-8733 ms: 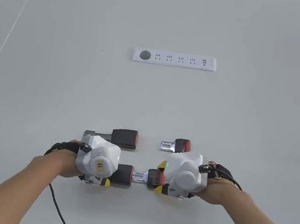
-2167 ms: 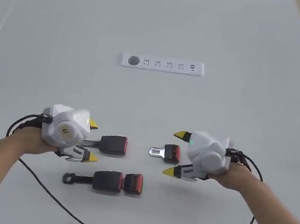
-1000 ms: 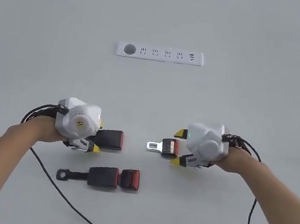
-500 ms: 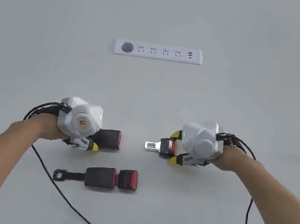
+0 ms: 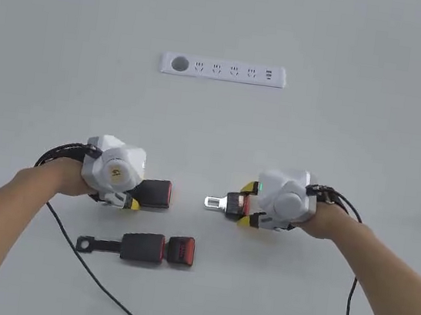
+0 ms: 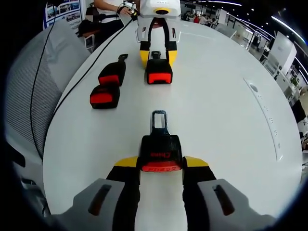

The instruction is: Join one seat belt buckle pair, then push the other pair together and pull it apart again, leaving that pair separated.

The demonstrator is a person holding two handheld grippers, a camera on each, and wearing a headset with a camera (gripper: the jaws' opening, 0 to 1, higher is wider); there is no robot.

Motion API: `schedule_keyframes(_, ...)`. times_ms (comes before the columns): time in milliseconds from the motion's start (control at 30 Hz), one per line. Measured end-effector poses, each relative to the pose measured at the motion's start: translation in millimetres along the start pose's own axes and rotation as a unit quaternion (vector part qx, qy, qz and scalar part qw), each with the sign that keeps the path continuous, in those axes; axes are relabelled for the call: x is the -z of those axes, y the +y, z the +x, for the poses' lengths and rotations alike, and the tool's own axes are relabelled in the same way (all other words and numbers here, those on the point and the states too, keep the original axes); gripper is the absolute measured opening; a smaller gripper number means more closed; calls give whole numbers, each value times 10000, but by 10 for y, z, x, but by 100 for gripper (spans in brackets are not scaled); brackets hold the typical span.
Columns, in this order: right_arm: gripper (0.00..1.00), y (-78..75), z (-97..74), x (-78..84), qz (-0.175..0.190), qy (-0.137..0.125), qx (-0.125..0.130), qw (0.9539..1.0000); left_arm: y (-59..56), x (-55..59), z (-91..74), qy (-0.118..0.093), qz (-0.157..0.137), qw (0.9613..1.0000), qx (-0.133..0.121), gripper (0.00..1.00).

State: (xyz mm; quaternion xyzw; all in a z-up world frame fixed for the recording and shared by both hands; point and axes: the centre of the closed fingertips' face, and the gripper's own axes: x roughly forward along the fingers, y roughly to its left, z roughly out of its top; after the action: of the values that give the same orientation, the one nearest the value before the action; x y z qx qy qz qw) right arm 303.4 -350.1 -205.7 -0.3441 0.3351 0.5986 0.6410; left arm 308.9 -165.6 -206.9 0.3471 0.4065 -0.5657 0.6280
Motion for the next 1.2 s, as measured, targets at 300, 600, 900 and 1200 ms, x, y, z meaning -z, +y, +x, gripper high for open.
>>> schedule_keyframes(300, 32, 2, 16, 15, 8, 7, -11, 10000, -5, 15, 24, 34, 32, 10000, 34, 31)
schedule_keyframes(600, 32, -7, 56, -5, -6, -4, -18, 10000, -5, 27, 35, 26, 0, 10000, 15, 31)
schedule_keyframes(900, 32, 7, 79, -84, -46, -17, -44, 10000, -23, -7, 23, 47, -23, 10000, 15, 31)
schedule_keyframes(1200, 32, -8, 153, -172, -83, -43, -59, 9999, -16, 4, 23, 55, -38, 10000, 30, 31)
